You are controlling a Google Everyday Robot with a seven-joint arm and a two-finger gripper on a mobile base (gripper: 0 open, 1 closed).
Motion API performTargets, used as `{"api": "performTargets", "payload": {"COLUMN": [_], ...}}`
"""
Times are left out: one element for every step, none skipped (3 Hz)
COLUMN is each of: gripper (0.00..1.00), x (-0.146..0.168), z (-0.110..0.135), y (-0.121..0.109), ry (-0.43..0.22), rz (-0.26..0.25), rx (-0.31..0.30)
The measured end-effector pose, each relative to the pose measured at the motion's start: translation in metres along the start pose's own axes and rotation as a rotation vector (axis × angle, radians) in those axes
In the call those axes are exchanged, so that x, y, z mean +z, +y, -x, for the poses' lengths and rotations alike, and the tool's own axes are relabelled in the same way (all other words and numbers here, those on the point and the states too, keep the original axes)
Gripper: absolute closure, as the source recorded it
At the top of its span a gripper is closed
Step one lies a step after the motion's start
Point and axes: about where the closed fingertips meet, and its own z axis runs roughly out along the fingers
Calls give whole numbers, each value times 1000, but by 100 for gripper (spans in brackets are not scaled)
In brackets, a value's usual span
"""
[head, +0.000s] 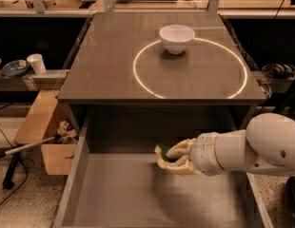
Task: Place sponge into top drawer
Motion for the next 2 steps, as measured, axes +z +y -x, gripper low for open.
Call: {"api": "performTargets", "payload": {"gripper": [100,100], "x": [2,6], "z": [-2,-5], "y": [2,4], "ry": [2,5], "rz": [6,19], "rx": [4,12]}}
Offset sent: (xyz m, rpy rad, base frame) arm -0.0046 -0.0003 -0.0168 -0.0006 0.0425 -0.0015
